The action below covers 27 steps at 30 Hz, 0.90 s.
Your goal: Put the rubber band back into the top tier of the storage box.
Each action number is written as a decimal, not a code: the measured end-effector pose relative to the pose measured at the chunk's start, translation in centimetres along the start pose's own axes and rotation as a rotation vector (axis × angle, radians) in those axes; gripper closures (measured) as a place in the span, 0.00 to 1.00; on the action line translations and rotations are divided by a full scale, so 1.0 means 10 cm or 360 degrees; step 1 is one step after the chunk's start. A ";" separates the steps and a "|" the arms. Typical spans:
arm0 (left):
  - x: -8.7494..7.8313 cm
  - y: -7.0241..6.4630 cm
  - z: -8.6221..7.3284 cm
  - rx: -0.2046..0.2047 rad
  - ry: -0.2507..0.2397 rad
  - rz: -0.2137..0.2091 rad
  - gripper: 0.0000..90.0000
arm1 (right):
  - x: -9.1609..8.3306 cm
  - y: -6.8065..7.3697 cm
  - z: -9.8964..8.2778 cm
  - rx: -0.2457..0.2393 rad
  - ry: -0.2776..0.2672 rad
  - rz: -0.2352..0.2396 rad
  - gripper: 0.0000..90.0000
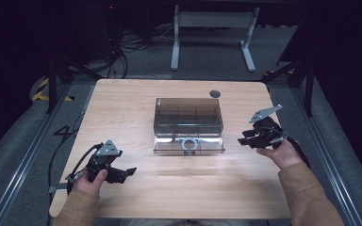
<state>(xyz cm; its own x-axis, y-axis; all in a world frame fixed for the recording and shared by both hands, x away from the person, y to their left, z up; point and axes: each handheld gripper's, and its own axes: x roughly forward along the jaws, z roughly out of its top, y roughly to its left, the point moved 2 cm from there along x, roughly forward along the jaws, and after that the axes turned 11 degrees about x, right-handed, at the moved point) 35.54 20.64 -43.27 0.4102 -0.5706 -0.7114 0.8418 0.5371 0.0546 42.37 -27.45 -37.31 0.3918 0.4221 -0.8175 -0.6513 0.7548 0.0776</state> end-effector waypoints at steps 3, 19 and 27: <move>0.00 0.00 0.00 0.0000 0.0001 0.0000 0.17 | 0.05 -0.01 -0.06 0.0014 0.0002 0.0011 0.65; 0.03 -0.01 0.00 0.0006 0.0024 0.0007 0.17 | 0.34 0.03 -0.36 0.0094 0.0004 0.0030 0.63; 0.04 0.00 -0.01 0.0009 0.0031 0.0006 0.17 | 0.52 0.06 -0.48 0.0142 0.0046 0.0051 0.62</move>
<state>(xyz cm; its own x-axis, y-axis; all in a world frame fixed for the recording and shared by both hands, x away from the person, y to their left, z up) 35.65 20.44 -43.61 0.4062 -0.5563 -0.7249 0.8424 0.5354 0.0612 40.91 -27.26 -44.25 0.3519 0.4333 -0.8297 -0.6022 0.7834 0.1537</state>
